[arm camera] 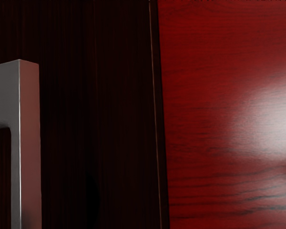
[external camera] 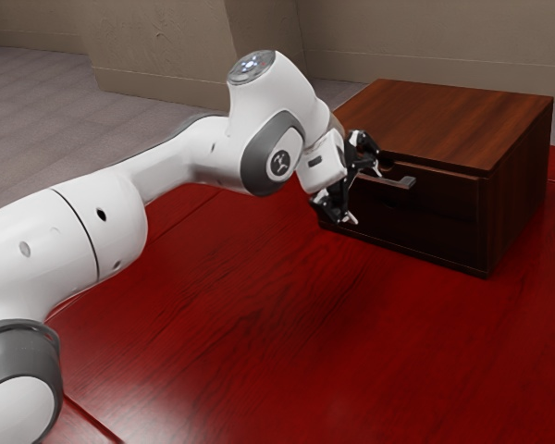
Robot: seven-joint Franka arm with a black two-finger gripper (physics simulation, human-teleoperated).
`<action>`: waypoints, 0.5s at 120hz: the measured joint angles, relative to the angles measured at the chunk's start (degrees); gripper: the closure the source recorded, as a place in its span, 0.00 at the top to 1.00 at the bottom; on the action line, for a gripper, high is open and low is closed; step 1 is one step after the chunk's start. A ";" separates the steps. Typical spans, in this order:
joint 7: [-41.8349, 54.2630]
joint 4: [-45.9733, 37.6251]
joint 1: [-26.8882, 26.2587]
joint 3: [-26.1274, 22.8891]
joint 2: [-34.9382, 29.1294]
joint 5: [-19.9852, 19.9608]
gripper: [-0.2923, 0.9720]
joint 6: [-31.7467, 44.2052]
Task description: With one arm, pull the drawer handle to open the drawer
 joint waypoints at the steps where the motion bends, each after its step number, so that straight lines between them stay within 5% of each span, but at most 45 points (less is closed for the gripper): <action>1: 0.00 0.00 0.00 0.00 -0.01 -0.01 0.70 -0.01; 60: -0.09 0.23 -0.59 0.14 -0.38 -0.21 0.55 -0.82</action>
